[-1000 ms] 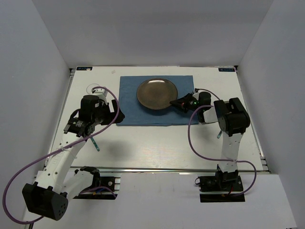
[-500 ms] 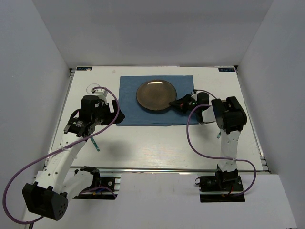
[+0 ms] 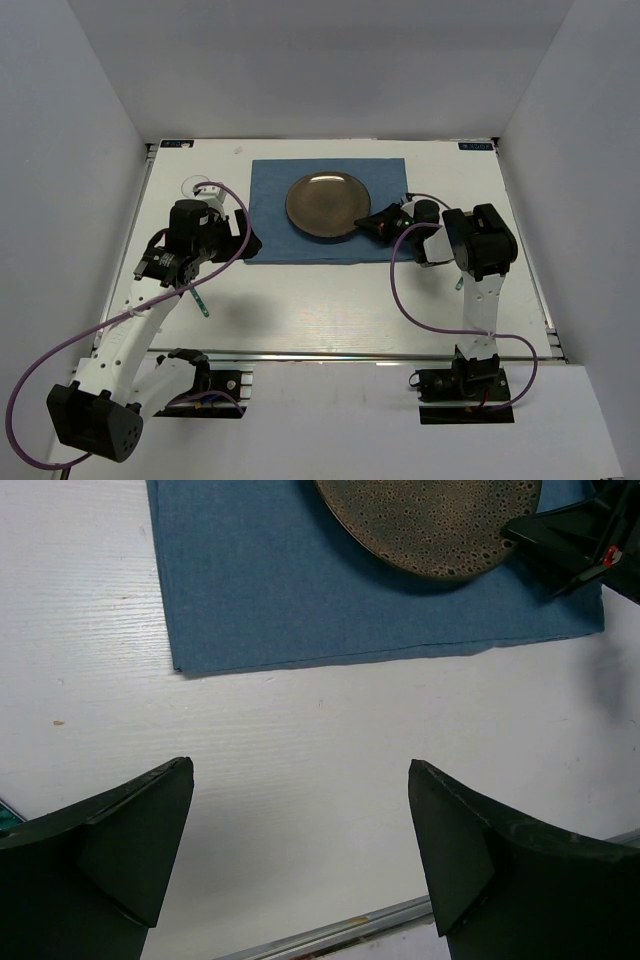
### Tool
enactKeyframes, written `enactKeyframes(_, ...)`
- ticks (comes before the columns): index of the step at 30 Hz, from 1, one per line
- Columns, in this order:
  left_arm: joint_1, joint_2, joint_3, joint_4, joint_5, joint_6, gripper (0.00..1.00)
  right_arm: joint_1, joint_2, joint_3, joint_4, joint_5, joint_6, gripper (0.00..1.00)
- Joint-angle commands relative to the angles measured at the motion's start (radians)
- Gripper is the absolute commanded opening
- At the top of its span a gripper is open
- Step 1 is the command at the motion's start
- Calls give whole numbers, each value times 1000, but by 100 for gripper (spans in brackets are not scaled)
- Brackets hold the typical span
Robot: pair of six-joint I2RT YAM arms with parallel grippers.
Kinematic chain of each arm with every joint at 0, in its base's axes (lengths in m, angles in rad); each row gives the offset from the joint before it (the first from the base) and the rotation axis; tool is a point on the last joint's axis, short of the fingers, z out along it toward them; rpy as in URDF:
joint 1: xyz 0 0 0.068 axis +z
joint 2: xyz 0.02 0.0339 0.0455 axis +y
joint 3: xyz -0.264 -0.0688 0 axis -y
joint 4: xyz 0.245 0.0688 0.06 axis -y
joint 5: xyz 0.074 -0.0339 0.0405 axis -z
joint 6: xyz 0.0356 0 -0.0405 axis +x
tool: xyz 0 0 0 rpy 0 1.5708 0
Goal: Set the dinner table for one person
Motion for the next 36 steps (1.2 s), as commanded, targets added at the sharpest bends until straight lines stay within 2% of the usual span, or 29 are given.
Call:
enactKeyframes(1, 4, -23, -6, 22, 19, 9, 98, -1, -36, 18, 287, -65, 32, 0)
enactKeyframes(4, 4, -22, -6, 22, 19, 9, 98, -1, -33, 10, 287, -65, 33, 0)
enactKeyframes(5, 4, -25, -6, 22, 19, 8, 98, -2, -35, 9, 287, -65, 32, 10)
enactKeyframes(7, 4, -25, -6, 22, 17, 8, 98, -2, -39, -2, 290, -64, 30, 23)
enactKeyframes(8, 4, -25, -6, 22, 16, 9, 98, -4, -44, -5, 290, -62, 29, 32)
enactKeyframes(12, 4, -25, -6, 21, 16, 8, 98, -2, -50, -22, 295, -65, 22, 33)
enactKeyframes(14, 4, -27, -6, 21, 13, 8, 98, -4, -55, -24, 296, -76, 19, 45)
enactKeyframes(15, 4, -25, -6, 22, 13, 8, 98, -4, -53, -25, 298, -79, 19, 57)
enactKeyframes(17, 4, -25, -5, 21, 10, 8, 98, -4, -67, -46, 304, -79, 22, 89)
enactKeyframes(25, -5, -22, -3, 8, -30, -8, 98, -60, -165, -159, 255, -47, -42, 89)
enactKeyframes(29, -5, -14, 3, -4, -99, -28, 98, -91, -210, -183, 247, -62, -48, 89)
enactKeyframes(31, -5, -1, 11, -22, -160, -57, 98, -109, -268, -195, 183, -54, -66, 89)
enactKeyframes(32, 8, 4, 17, -31, -182, -71, 98, -113, -292, -198, 140, -44, -115, 89)
enactKeyframes(34, 8, 36, 38, -61, -272, -132, 98, -111, -410, -186, -122, 40, -219, 89)
enactKeyframes(35, 8, 52, 49, -76, -298, -164, 98, -109, -452, -168, -250, 95, -358, 89)
enactKeyframes(36, 8, 65, 79, -105, -359, -192, 98, -94, -543, -112, -387, 237, -431, 89)
